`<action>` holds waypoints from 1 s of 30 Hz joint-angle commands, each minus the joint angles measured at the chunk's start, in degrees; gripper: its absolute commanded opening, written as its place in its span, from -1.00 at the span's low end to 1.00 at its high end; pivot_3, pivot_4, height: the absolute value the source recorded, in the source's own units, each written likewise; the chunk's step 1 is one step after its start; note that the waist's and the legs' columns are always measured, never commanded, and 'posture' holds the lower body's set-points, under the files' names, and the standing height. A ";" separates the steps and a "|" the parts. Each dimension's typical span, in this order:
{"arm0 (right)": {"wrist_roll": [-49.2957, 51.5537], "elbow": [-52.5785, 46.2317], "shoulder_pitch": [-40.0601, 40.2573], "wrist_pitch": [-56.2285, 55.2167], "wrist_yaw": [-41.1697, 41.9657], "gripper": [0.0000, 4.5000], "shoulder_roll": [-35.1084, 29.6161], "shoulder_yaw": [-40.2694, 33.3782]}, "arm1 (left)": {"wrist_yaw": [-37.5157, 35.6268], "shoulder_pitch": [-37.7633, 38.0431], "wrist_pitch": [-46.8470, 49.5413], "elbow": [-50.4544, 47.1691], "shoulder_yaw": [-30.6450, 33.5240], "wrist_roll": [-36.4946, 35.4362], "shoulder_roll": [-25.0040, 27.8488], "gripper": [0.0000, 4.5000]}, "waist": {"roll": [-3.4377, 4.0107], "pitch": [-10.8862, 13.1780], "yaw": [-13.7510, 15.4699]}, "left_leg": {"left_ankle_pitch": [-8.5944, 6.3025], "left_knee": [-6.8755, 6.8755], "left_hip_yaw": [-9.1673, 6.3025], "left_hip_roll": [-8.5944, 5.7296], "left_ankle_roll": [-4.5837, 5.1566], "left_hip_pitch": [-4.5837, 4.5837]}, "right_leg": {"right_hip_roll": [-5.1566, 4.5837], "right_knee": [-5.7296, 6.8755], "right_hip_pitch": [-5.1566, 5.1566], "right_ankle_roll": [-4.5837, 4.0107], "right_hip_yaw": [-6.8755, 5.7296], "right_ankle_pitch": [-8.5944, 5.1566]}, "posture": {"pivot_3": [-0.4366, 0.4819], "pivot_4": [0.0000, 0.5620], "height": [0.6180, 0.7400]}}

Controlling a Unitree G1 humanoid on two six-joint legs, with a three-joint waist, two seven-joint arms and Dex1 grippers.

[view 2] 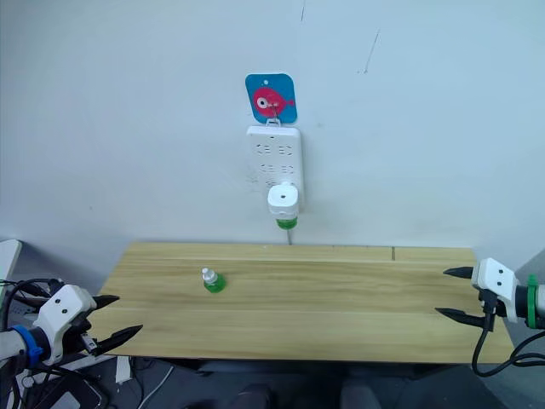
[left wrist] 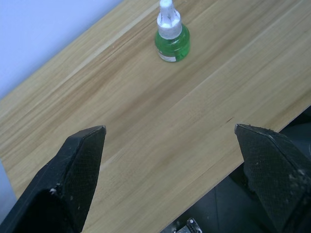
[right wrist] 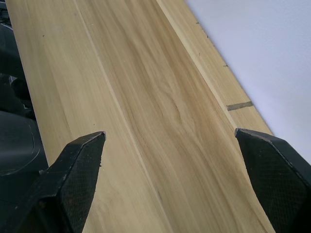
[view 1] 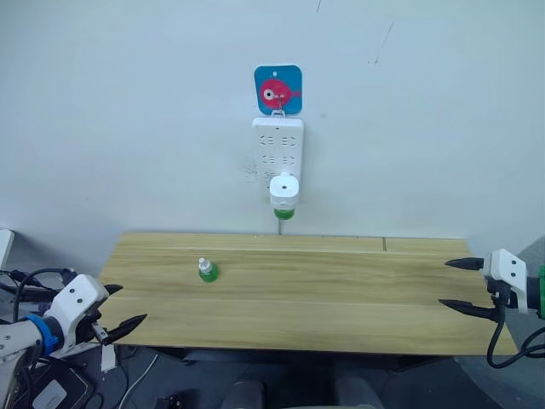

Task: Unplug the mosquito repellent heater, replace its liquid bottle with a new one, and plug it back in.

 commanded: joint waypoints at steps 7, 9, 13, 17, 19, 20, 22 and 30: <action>-0.27 -1.38 -0.06 -0.78 -0.79 0.99 -0.49 -0.87 | -2.67 -1.55 3.21 -1.66 0.23 -1.21 0.80 1.00 | 0.00 0.00 -0.03 | 0.00 0.00 0.00 0.00 0.00 0.00 | 0.00 0.00 0.00 0.00 0.00 0.01 | 0.09 -0.74 0.91; -0.18 -1.76 0.15 -0.60 -0.94 0.99 -0.51 -0.90 | -3.57 -2.40 2.64 -1.49 0.77 -1.98 0.50 1.00 | 0.00 0.00 -0.03 | 0.00 0.00 0.01 0.00 0.00 0.00 | 0.00 0.00 0.00 0.00 0.00 0.01 | 0.09 -0.74 0.91; -0.10 -2.37 0.52 -0.38 -1.20 0.99 -0.53 -0.97 | -5.28 -3.68 1.51 -0.67 1.21 -2.51 0.74 1.00 | 0.00 0.00 -0.03 | 0.00 0.00 0.00 0.00 0.00 0.00 | 0.00 0.00 0.00 0.00 -0.01 0.01 | 0.09 -0.74 0.91; -0.07 -3.04 0.71 -0.06 -1.49 0.99 -0.51 -1.04 | -6.64 -5.48 3.24 1.00 1.40 -3.70 1.14 1.00 | 0.00 0.00 -0.04 | 0.00 0.00 0.00 0.00 0.00 0.00 | 0.00 0.00 0.00 0.00 0.00 0.01 | 0.09 -0.73 0.91; -0.01 -3.37 0.89 0.10 -1.55 0.99 -0.55 -1.12 | -7.53 -5.80 4.47 0.88 1.64 -4.53 1.28 1.00 | 0.00 0.00 -0.09 | 0.00 0.00 0.00 0.00 0.00 0.00 | 0.01 0.00 0.00 0.00 -0.01 0.01 | 0.09 -0.73 0.91; 0.03 -3.60 1.02 0.21 -1.60 0.99 -0.56 -1.16 | -7.66 -5.71 4.24 0.78 1.72 -4.40 1.32 1.00 | 0.00 0.01 -0.11 | 0.00 0.00 0.01 0.00 0.00 0.00 | 0.01 0.00 0.00 0.00 0.00 0.01 | 0.09 -0.72 0.91; 0.03 -3.96 1.14 0.43 -1.77 0.99 -0.50 -1.14 | -7.54 -5.77 3.56 0.77 1.77 -3.88 1.19 1.00 | 0.00 0.01 -0.11 | 0.00 0.00 0.01 0.00 0.00 0.00 | 0.01 0.00 0.00 0.00 0.00 0.01 | 0.09 -0.72 0.91; 0.23 -6.05 1.73 1.42 -2.84 0.99 -0.07 -1.11 | -8.95 -6.15 5.77 0.39 2.21 -5.00 1.50 1.00 | -0.01 0.02 -0.11 | 0.00 0.00 0.00 0.00 0.00 0.00 | 0.00 0.00 -0.01 0.00 0.00 0.01 | 0.08 -0.70 0.91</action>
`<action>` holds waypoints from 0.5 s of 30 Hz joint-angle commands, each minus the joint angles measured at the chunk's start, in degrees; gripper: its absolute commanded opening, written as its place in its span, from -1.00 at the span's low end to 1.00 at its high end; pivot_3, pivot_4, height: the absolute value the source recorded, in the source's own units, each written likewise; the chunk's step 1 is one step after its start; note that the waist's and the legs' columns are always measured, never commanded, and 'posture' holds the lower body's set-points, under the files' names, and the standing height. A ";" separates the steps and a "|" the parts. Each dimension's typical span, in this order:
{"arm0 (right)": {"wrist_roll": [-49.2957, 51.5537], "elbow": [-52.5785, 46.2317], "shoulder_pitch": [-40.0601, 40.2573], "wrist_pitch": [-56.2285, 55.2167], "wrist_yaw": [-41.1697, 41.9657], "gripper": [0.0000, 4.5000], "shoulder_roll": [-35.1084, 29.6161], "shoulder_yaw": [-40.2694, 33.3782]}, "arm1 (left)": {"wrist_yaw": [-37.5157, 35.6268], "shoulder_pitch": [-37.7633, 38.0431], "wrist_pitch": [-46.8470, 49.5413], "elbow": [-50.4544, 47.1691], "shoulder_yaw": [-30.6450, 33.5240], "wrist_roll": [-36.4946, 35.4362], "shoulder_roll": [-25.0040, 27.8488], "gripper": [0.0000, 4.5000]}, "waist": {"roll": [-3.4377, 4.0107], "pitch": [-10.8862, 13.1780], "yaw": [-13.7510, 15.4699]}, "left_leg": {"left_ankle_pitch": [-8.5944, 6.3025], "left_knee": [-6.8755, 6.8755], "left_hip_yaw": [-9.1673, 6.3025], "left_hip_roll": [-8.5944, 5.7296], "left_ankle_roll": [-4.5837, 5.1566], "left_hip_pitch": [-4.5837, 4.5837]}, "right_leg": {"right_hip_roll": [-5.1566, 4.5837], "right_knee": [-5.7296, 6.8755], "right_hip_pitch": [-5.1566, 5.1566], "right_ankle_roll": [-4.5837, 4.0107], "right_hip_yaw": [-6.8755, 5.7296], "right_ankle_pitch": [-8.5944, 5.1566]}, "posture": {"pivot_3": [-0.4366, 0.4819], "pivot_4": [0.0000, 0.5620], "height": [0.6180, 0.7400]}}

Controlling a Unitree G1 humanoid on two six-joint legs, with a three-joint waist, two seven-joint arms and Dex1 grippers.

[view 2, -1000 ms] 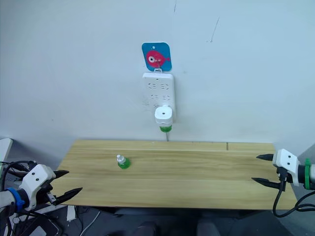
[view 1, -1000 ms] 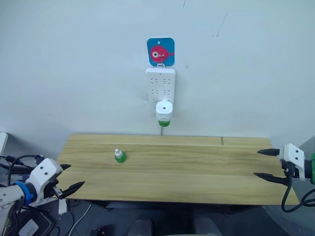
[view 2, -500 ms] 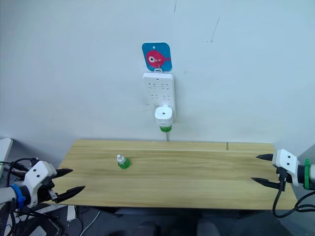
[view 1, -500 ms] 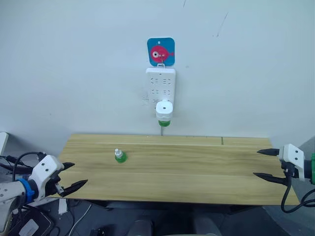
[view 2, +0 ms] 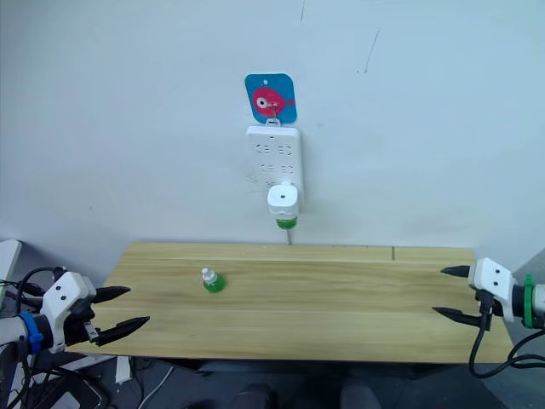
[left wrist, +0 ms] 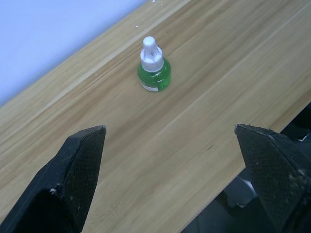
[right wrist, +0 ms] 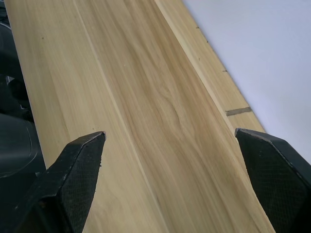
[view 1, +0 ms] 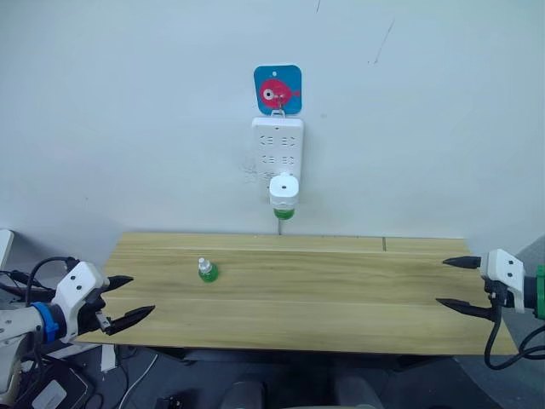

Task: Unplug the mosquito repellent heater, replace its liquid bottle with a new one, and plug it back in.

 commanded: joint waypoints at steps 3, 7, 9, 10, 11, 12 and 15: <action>0.53 -2.94 0.72 0.52 -1.27 0.99 0.13 -1.47 | -0.01 -1.39 0.90 -0.60 2.51 -1.30 1.50 1.00 | -0.05 0.13 0.01 | 0.00 0.00 -0.02 0.00 0.00 0.00 | 0.00 0.00 0.00 0.00 -0.01 0.00 | 0.06 -0.67 0.91; 0.89 -5.56 2.51 1.32 -2.63 0.99 0.47 -1.99 | 0.82 -3.27 5.34 -3.99 0.16 -1.47 1.48 1.00 | -0.11 0.53 -0.05 | 0.00 0.00 -0.01 0.01 0.00 0.00 | 0.00 0.00 0.00 0.00 -0.01 0.00 | 0.03 -0.62 0.91; 1.62 -9.00 3.94 2.70 -3.76 0.99 0.79 -2.60 | 2.73 -5.97 8.50 -6.19 -1.22 -1.92 0.31 1.00 | -0.19 0.92 -0.04 | 0.00 0.00 -0.03 0.00 0.00 -0.01 | 0.00 0.00 0.01 0.02 -0.02 0.00 | -0.03 -0.59 0.91; 2.34 -11.27 4.53 3.97 -4.59 0.99 1.14 -3.05 | 3.01 -7.21 9.54 -7.29 -1.97 -2.28 -0.13 1.00 | -0.14 1.08 -0.01 | 0.00 0.02 -0.05 0.01 0.00 -0.02 | 0.00 0.00 0.01 0.03 -0.03 0.01 | -0.05 -0.58 0.91; 3.88 -14.78 5.06 6.51 -6.00 0.99 1.86 -3.76 | 4.02 -9.39 10.86 -8.31 -2.70 -2.84 -1.20 1.00 | -0.13 1.22 -0.04 | 0.00 0.02 -0.06 0.00 0.00 -0.05 | 0.00 0.00 0.00 0.05 -0.03 0.02 | -0.07 -0.57 0.91; 5.42 -18.41 5.52 9.07 -7.39 0.99 2.52 -4.35 | 4.59 -11.44 12.47 -9.19 -3.50 -3.59 -1.98 1.00 | -0.11 1.39 -0.05 | 0.00 0.02 -0.05 0.00 0.00 -0.06 | -0.01 0.00 0.00 0.06 -0.02 0.03 | -0.11 -0.55 0.91; 9.13 -29.10 6.63 16.32 -11.35 0.99 4.44 -5.33 | 6.45 -17.74 15.75 -10.16 -5.70 -4.76 -4.80 1.00 | -0.17 1.74 -0.71 | 0.01 0.04 -0.08 0.00 -0.01 -0.10 | 0.00 0.00 -0.01 0.08 -0.04 0.05 | -0.20 -0.52 0.91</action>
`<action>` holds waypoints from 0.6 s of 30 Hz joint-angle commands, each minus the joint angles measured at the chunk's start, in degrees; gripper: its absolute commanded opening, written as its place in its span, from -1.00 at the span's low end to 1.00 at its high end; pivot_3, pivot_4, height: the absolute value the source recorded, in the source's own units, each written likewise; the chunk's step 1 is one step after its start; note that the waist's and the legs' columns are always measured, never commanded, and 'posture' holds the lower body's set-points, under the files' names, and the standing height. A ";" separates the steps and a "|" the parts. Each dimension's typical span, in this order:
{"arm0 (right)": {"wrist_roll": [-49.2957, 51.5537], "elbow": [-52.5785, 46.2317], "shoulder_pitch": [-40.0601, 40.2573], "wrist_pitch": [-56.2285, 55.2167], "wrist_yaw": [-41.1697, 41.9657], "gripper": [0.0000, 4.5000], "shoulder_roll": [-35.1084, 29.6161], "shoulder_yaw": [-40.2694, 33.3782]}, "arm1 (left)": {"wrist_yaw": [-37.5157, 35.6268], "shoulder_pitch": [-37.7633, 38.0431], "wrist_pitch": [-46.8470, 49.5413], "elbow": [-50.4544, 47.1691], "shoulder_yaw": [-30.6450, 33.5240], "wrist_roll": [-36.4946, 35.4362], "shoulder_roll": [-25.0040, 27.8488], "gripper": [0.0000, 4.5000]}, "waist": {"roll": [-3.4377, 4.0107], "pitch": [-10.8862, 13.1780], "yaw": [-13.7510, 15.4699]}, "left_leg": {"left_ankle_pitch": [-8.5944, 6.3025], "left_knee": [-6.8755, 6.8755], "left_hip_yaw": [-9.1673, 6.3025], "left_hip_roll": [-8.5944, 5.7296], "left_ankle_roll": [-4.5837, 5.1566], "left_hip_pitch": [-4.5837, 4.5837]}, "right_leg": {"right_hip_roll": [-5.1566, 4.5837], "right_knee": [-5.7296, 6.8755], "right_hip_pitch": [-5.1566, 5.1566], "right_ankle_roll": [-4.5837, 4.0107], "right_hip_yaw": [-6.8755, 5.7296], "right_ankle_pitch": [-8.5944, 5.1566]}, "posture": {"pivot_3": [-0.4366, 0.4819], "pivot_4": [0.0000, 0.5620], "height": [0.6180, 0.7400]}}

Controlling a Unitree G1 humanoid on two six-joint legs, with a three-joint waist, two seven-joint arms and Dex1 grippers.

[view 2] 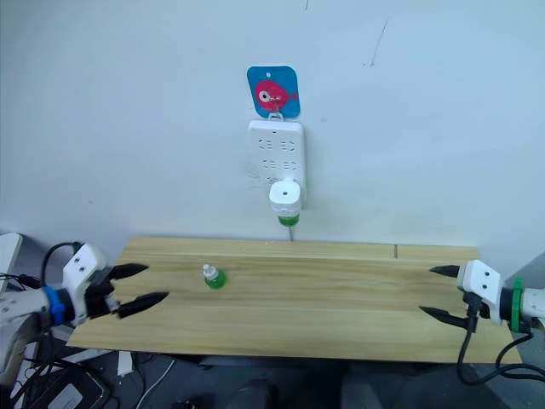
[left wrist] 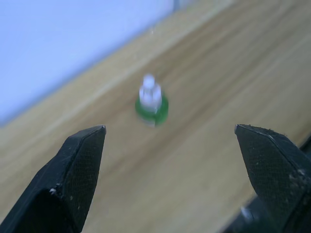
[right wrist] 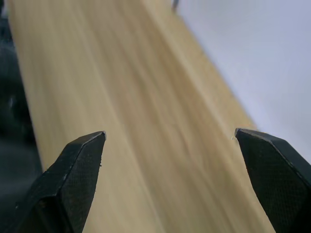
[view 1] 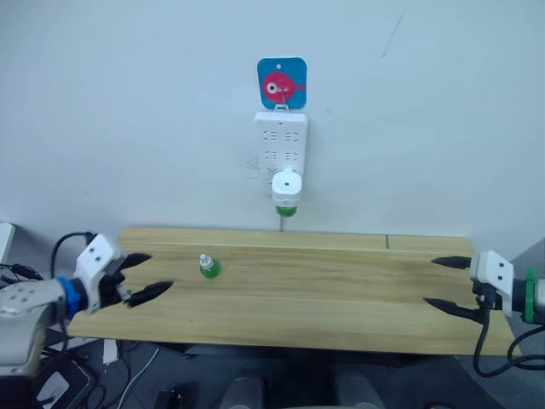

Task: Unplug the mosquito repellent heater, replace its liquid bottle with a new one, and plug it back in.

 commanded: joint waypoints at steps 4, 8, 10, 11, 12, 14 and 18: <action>10.05 -22.98 0.12 15.84 -10.63 0.99 3.74 -3.17 | 4.03 -12.94 4.82 -1.02 -3.89 -2.57 -5.58 1.00 | -0.34 0.50 -1.19 | 0.00 0.00 -0.01 0.01 -0.01 -0.04 | 0.00 0.00 -0.03 -0.20 -0.01 0.13 | -0.30 -0.49 0.91; 16.31 -32.41 -1.65 25.26 -18.65 0.99 6.63 -4.49 | 5.22 -20.14 5.12 1.52 -5.98 -2.41 -9.40 1.00 | -0.58 0.75 -2.28 | 0.00 0.05 -0.01 0.00 -0.01 -0.33 | 0.01 -0.01 -0.27 -0.16 -0.01 0.18 | -0.37 -0.46 0.91; 18.13 -35.33 -2.25 28.36 -21.19 0.99 7.31 -4.85 | 4.92 -22.41 5.08 2.63 -6.57 -2.62 -10.72 1.00 | -0.61 0.76 -2.87 | 0.01 0.11 -0.02 -0.01 -0.02 -0.70 | 0.01 0.00 -0.60 -0.09 -0.01 0.23 | -0.39 -0.44 0.91; 18.67 -36.51 -2.39 29.42 -22.05 1.00 7.45 -4.94 | 4.72 -23.40 4.93 3.23 -7.05 -2.49 -11.23 0.82 | -0.62 0.77 -3.13 | 0.01 0.12 0.01 -0.02 -0.02 -0.87 | 0.01 0.01 -0.81 -0.04 0.03 0.28 | -0.41 -0.43 0.91; 19.17 -37.45 -2.46 30.35 -22.76 1.00 7.54 -5.02 | 4.75 -24.18 4.69 3.81 -7.40 -2.24 -11.62 0.72 | -0.64 0.82 -3.48 | 0.01 0.12 0.04 -0.03 -0.02 -0.95 | 0.00 0.02 -0.91 -0.01 0.06 0.30 | -0.42 -0.42 0.91; 19.97 -39.12 -2.62 31.90 -24.06 1.00 7.59 -5.13 | 5.54 -26.09 4.16 5.63 -7.89 -1.55 -12.62 0.48 | -0.69 0.94 -3.98 | 0.00 0.10 0.03 -0.03 -0.01 -0.98 | -0.01 0.03 -0.95 -0.01 0.04 0.31 | -0.44 -0.41 0.91; 21.58 -42.33 -3.81 34.84 -26.96 1.00 7.84 -5.34 | 7.93 -31.16 2.40 11.57 -8.10 -0.69 -15.80 0.48 | -0.85 1.55 -4.24 | 0.00 0.10 0.01 -0.04 0.00 -1.01 | 0.01 0.06 -0.99 -0.01 0.01 0.31 | -0.49 -0.36 0.91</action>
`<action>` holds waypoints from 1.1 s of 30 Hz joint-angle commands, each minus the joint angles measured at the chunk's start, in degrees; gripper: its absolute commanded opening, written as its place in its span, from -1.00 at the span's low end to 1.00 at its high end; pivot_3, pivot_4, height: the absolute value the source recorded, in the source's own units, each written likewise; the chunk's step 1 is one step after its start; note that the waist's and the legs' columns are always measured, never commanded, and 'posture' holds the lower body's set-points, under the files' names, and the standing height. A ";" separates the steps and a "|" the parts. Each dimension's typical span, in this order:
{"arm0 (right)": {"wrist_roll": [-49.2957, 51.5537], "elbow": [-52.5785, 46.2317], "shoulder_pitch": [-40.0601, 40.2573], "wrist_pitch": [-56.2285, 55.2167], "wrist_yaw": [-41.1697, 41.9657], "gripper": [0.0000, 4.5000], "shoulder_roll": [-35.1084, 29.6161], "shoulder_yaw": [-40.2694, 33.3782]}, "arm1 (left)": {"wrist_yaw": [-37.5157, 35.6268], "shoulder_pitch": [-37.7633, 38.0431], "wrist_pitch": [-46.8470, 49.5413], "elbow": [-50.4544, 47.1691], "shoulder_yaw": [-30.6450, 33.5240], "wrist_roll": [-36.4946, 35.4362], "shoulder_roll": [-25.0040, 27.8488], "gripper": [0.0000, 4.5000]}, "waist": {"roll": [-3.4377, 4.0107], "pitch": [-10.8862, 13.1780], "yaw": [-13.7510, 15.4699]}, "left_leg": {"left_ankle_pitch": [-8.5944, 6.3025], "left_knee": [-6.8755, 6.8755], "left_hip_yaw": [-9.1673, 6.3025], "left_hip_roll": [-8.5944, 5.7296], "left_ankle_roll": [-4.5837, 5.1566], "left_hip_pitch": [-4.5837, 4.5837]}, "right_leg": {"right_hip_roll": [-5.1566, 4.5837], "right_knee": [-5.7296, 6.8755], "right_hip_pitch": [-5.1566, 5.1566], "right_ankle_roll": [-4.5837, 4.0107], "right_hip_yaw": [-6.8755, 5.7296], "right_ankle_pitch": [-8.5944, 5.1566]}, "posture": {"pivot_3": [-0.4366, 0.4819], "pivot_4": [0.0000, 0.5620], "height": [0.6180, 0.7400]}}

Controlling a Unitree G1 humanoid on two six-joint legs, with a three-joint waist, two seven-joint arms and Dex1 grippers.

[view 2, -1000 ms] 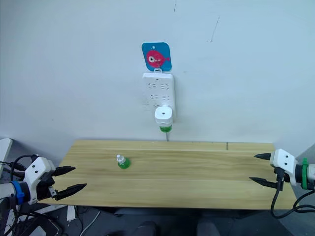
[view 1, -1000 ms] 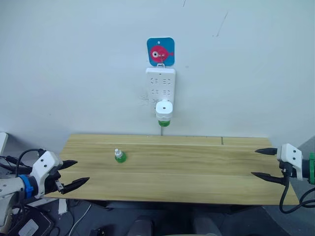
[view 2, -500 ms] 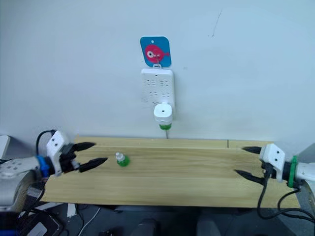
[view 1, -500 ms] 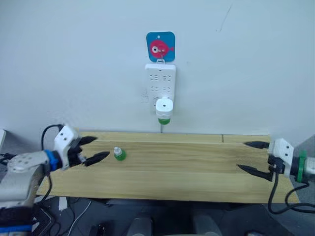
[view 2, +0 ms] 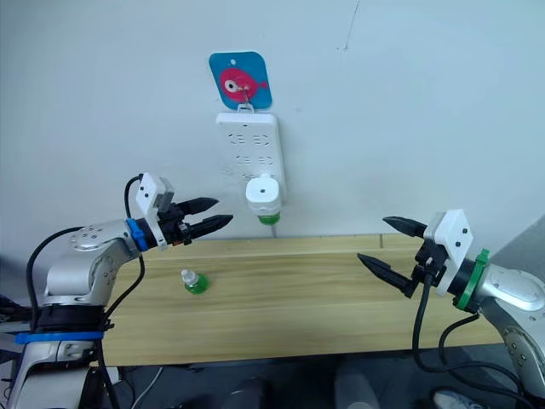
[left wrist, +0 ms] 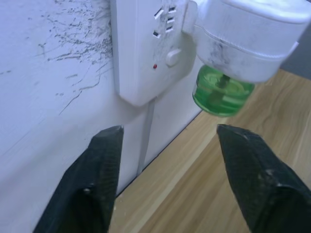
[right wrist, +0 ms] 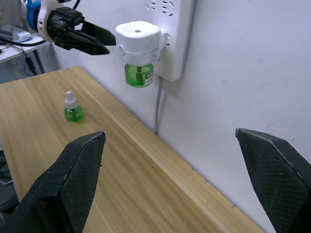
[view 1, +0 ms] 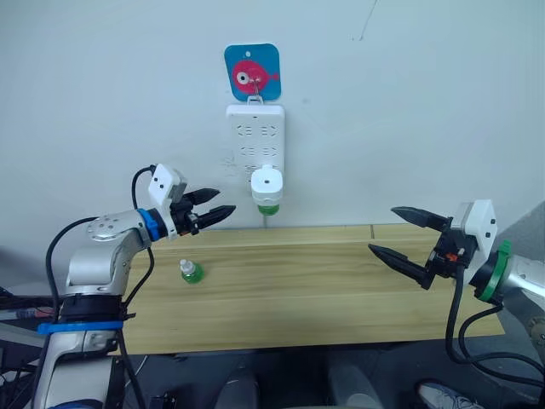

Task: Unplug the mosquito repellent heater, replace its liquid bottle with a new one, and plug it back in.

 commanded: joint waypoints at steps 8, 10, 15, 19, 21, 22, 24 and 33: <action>5.23 -8.32 -2.34 5.55 -6.07 1.00 0.06 -2.06 | 1.05 -9.21 -8.66 11.64 0.34 2.70 -2.82 0.48 | -0.12 0.86 -1.27 | 0.00 0.02 -0.01 0.00 0.00 -0.22 | 0.00 0.00 -0.21 0.02 -0.01 0.02 | -0.56 -0.33 0.91; 5.52 -8.78 -2.32 5.99 -6.56 1.00 0.20 -2.12 | 0.80 -10.14 -9.49 12.81 0.23 2.90 -2.97 0.48 | -0.12 0.87 -1.35 | 0.00 0.03 -0.05 0.00 0.00 -0.31 | 0.00 0.00 -0.25 0.02 -0.05 0.02 | -0.56 -0.33 0.91; 5.92 -9.79 -2.46 6.40 -7.20 1.00 0.19 -1.88 | -1.60 -11.97 -10.28 13.90 -0.67 3.01 -3.35 0.48 | -0.13 0.94 -1.38 | 0.01 0.17 -0.12 -0.03 -0.01 -0.41 | -0.02 0.01 -0.27 0.07 -0.10 0.05 | -0.57 -0.33 0.91; 7.74 -11.20 -3.53 7.17 -7.46 1.00 -0.31 -1.76 | -3.25 -14.64 -10.31 14.82 -1.54 3.12 -3.59 0.48 | -0.10 1.00 -1.37 | 0.00 0.38 -0.16 -0.07 0.00 -0.53 | -0.02 0.01 -0.27 0.15 -0.12 0.10 | -0.57 -0.33 0.91; 8.49 -11.91 -3.99 7.61 -7.55 1.00 -0.48 -1.57 | -4.24 -15.41 -10.77 15.44 -1.98 3.45 -3.48 0.48 | -0.07 1.09 -1.31 | 0.00 0.56 -0.21 -0.09 0.00 -0.63 | -0.02 0.02 -0.28 0.19 -0.15 0.13 | -0.58 -0.32 0.91; 8.83 -12.23 -4.21 7.80 -7.56 1.00 -0.58 -1.41 | -4.73 -15.69 -10.94 15.70 -2.22 3.62 -3.48 0.48 | -0.08 1.16 -1.31 | 0.00 0.63 -0.25 -0.09 0.00 -0.70 | -0.02 0.02 -0.30 0.21 -0.18 0.14 | -0.58 -0.32 0.91; 9.28 -12.61 -4.55 8.09 -7.73 1.00 -0.65 -1.20 | -4.93 -16.28 -11.25 16.36 -2.35 3.96 -3.75 0.48 | -0.11 1.22 -1.34 | 0.00 0.77 -0.24 -0.10 0.00 -0.79 | -0.02 0.01 -0.32 0.26 -0.15 0.22 | -0.58 -0.32 0.91; 9.40 -13.50 -3.51 8.23 -8.04 1.00 -0.47 -1.14 | -9.60 -17.16 -8.92 12.86 -3.90 3.18 -3.51 0.48 | -0.12 1.28 -1.57 | 0.00 0.82 -0.18 -0.10 0.00 -0.80 | -0.02 0.01 -0.35 0.27 -0.10 0.27 | -0.60 -0.32 0.91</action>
